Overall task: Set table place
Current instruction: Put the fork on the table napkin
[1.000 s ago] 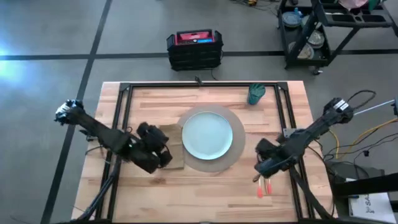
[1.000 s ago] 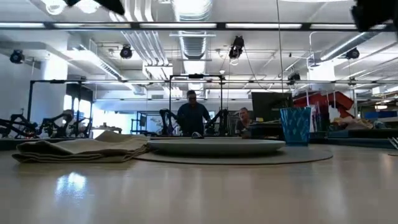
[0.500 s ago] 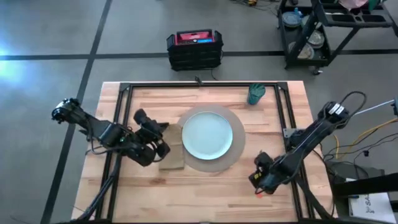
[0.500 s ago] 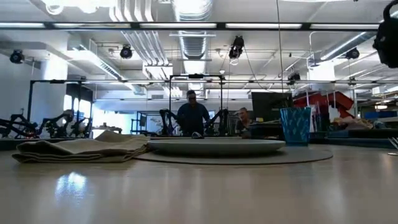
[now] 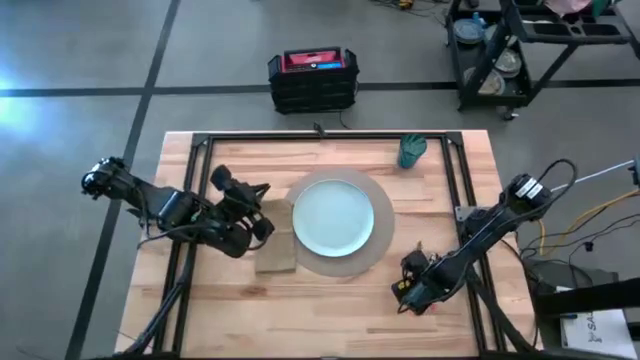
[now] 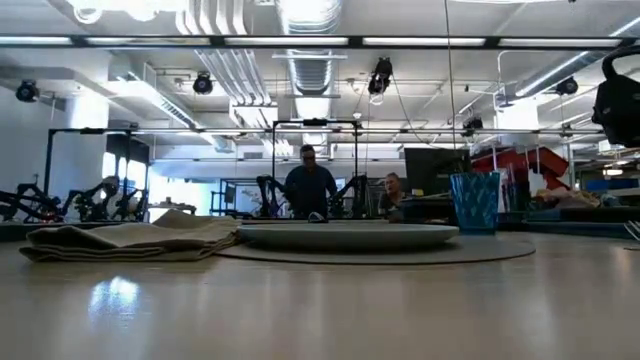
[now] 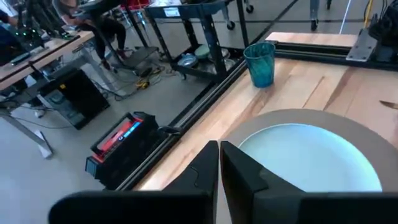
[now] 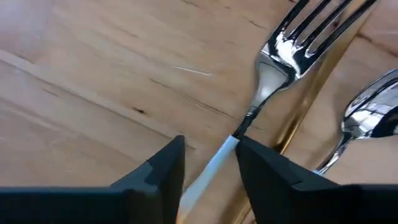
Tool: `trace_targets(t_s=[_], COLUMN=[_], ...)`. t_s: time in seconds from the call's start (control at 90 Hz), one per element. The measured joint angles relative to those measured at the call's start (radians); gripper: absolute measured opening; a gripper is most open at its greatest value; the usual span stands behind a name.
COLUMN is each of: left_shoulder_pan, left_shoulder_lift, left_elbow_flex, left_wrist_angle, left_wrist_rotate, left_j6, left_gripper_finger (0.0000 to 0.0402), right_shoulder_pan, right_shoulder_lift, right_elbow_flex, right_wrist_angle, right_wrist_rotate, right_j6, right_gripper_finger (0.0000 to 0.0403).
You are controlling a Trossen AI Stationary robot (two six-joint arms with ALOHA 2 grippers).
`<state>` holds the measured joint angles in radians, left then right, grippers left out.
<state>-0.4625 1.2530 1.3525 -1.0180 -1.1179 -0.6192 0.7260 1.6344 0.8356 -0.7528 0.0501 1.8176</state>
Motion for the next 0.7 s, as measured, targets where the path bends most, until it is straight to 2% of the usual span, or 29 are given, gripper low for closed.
trace_targets(t_s=[0.144, 0.411, 0.544, 0.7], left_shoulder_pan=[0.0, 0.0, 0.0, 0.0], left_shoulder_lift=[0.0, 0.0, 0.0, -0.006], left_elbow_flex=[0.0, -0.006, -0.006, -0.006], left_wrist_angle=[-0.001, -0.008, -0.015, -0.059], left_wrist_rotate=[0.0, 0.065, 0.111, 0.177], left_j6=[0.006, 0.005, 0.006, -0.002], left_gripper_finger=[0.0007, 0.0002, 0.0006, 0.0005], right_shoulder_pan=[-0.001, 0.023, 0.021, -0.081], right_shoulder_lift=[-0.009, -0.069, -0.073, -0.064], right_elbow_flex=[-0.003, 0.057, 0.178, 0.325], right_wrist_angle=[0.004, -0.003, 0.003, 0.082], right_wrist_rotate=[0.012, 0.064, 0.187, 0.416], right_j6=[-0.034, -0.012, -0.083, -0.341], right_gripper_finger=[0.0014, 0.0002, 0.0001, 0.0001])
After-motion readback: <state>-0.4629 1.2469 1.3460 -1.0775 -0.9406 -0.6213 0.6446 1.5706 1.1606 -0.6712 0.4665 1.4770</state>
